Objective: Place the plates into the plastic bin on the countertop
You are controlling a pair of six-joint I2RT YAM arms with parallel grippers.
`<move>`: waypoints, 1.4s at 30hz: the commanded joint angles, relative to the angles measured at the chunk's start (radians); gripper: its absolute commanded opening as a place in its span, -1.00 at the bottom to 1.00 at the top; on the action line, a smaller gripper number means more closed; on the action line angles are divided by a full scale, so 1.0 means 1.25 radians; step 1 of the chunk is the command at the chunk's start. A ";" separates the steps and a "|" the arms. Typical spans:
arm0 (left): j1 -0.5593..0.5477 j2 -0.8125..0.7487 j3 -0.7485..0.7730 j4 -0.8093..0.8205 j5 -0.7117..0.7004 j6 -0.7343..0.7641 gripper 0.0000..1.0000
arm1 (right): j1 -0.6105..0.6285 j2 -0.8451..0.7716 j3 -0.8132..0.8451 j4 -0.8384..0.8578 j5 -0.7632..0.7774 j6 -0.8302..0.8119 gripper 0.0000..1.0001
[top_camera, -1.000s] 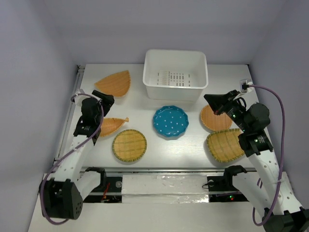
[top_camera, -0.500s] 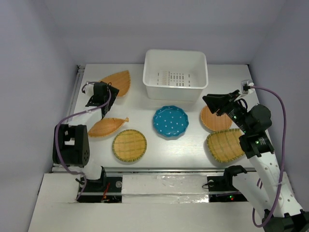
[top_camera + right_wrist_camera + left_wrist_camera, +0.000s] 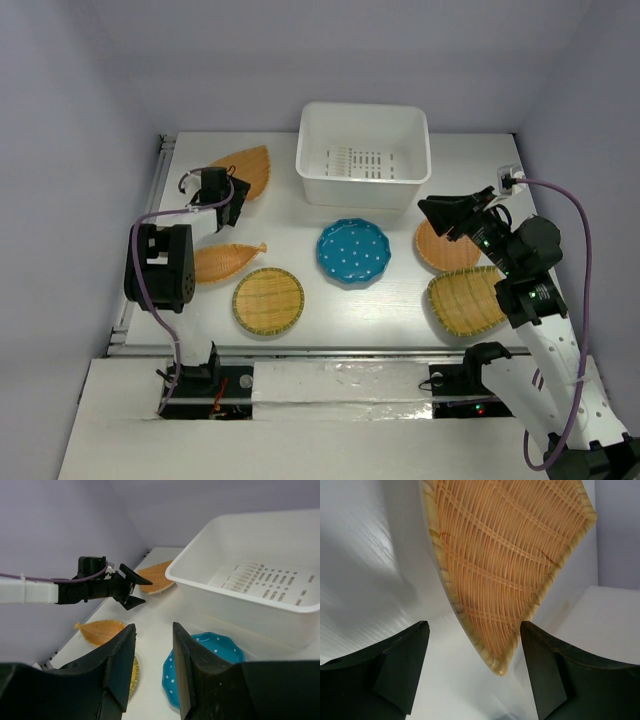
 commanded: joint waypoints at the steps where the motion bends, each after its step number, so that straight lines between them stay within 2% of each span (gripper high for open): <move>1: 0.007 0.016 0.057 0.020 0.002 -0.022 0.39 | 0.009 -0.005 0.006 0.023 -0.017 -0.007 -0.17; 4: 0.014 0.044 0.061 0.033 0.016 -0.045 0.27 | 0.009 -0.014 0.000 0.033 -0.026 -0.003 -0.18; 9: 0.014 0.073 0.064 0.054 0.009 -0.058 -0.06 | 0.009 -0.019 0.000 0.032 -0.020 -0.005 -0.18; 11: 0.014 0.080 0.064 0.059 0.010 -0.061 -0.11 | 0.009 -0.020 -0.001 0.036 -0.024 -0.003 -0.18; 14: 0.029 0.085 0.045 0.087 0.026 -0.067 -0.47 | 0.009 -0.019 -0.003 0.039 -0.029 -0.001 -0.18; 15: 0.029 0.083 0.039 0.109 0.029 -0.069 -0.75 | 0.009 -0.018 -0.003 0.039 -0.030 -0.001 -0.18; 17: 0.038 0.076 0.021 0.132 0.042 -0.066 -1.00 | 0.009 -0.017 -0.003 0.041 -0.031 -0.001 -0.18; 20: 0.052 0.052 0.005 0.169 0.045 -0.037 -1.00 | 0.009 -0.015 -0.008 0.059 -0.057 0.003 -0.20; 25: 0.061 -0.085 -0.044 0.226 0.015 0.004 -1.00 | 0.009 -0.011 -0.011 0.070 -0.078 0.011 -0.22; 28: 0.061 -0.199 -0.077 0.299 0.009 0.034 -1.00 | 0.009 -0.010 -0.011 0.070 -0.076 0.009 -0.39; 29: 0.061 -0.229 -0.083 0.318 0.010 0.042 -1.00 | 0.009 -0.009 -0.011 0.068 -0.074 0.009 -0.53; 32: 0.054 -0.315 -0.090 0.385 0.045 0.049 -1.00 | 0.009 -0.005 -0.009 0.063 -0.071 0.005 -0.78; 35: 0.005 -0.342 -0.042 0.389 0.127 0.080 -1.00 | 0.009 -0.003 -0.009 0.060 -0.062 0.004 -0.90; 38: -0.081 -0.327 0.041 0.360 0.167 0.139 -1.00 | 0.009 -0.003 -0.010 0.059 -0.047 0.003 -0.90; 42: -0.176 -0.215 0.219 0.253 0.221 0.229 -1.00 | 0.009 0.000 -0.011 0.059 -0.038 0.002 -0.86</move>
